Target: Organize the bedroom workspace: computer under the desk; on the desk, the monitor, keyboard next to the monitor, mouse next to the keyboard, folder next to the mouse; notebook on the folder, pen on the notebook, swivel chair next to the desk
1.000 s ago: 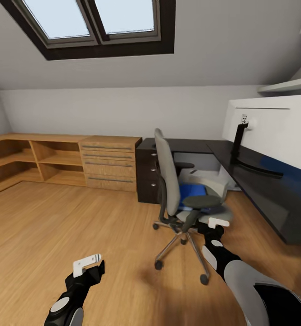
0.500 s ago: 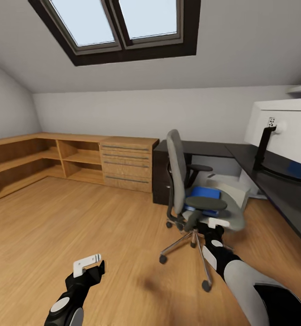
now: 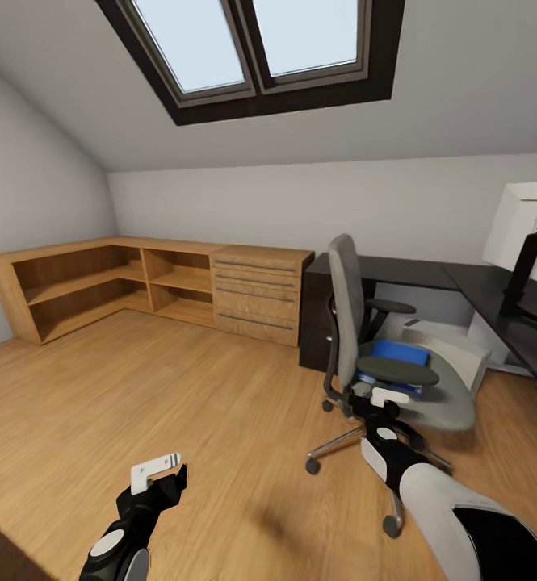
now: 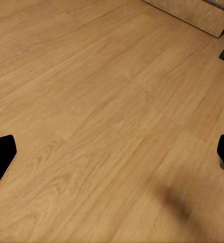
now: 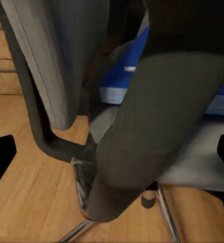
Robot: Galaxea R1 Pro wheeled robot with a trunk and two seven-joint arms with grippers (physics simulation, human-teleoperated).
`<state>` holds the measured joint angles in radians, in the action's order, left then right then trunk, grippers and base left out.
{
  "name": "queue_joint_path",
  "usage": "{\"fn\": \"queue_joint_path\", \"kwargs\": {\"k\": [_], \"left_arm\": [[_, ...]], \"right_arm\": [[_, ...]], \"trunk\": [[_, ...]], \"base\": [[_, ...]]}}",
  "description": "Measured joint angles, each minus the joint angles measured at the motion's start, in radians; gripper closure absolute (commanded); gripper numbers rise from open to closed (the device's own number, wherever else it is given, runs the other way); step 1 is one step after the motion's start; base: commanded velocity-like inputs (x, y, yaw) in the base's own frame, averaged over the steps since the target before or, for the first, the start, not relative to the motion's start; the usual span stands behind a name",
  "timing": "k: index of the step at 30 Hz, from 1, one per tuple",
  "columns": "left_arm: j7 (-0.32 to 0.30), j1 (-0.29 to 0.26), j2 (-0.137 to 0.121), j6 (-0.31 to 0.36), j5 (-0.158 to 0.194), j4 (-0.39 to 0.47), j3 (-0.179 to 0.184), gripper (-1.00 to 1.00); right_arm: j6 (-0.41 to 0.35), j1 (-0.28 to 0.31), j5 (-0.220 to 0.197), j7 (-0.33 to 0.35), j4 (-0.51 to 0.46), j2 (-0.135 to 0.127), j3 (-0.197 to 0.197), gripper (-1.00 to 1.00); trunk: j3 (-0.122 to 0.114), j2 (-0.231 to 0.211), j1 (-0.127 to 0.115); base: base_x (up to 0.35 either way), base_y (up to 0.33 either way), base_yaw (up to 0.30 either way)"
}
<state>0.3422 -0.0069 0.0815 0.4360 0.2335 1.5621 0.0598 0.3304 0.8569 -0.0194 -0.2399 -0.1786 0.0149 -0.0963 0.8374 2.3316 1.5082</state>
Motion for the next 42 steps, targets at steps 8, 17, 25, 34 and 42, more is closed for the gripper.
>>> {"fn": "queue_joint_path", "kwargs": {"k": [8,17,25,34,42], "left_arm": [[0.000,0.000,0.000,-0.001,-0.001,0.000,0.000,-1.00],[0.000,0.000,0.000,-0.002,-0.002,0.000,0.000,-1.00],[0.000,0.000,0.000,-0.001,-0.001,0.000,0.000,-1.00],[0.000,0.000,0.000,0.000,-0.001,0.000,0.000,-1.00],[0.000,0.000,0.000,-0.002,-0.001,-0.001,0.000,-1.00]], "right_arm": [[0.000,0.000,-0.001,0.000,0.001,0.000,-0.002,-1.00],[0.000,0.000,0.000,0.000,0.000,0.000,0.000,-1.00],[0.000,0.000,0.000,0.000,-0.001,-0.001,0.000,-1.00],[0.000,0.000,0.000,0.001,-0.001,-0.002,0.000,-1.00],[0.001,0.000,0.000,0.001,-0.002,-0.003,-0.001,-1.00]], "trunk": [[-0.002,0.000,0.000],[-0.002,0.000,0.000],[-0.002,0.000,0.000],[-0.002,0.000,0.000],[-0.003,0.000,0.000]], "base": [[0.001,0.024,0.245],[0.033,0.054,0.141],[-0.118,-0.076,0.009],[-0.184,-0.134,0.000],[-0.015,-0.012,-0.122]]}}
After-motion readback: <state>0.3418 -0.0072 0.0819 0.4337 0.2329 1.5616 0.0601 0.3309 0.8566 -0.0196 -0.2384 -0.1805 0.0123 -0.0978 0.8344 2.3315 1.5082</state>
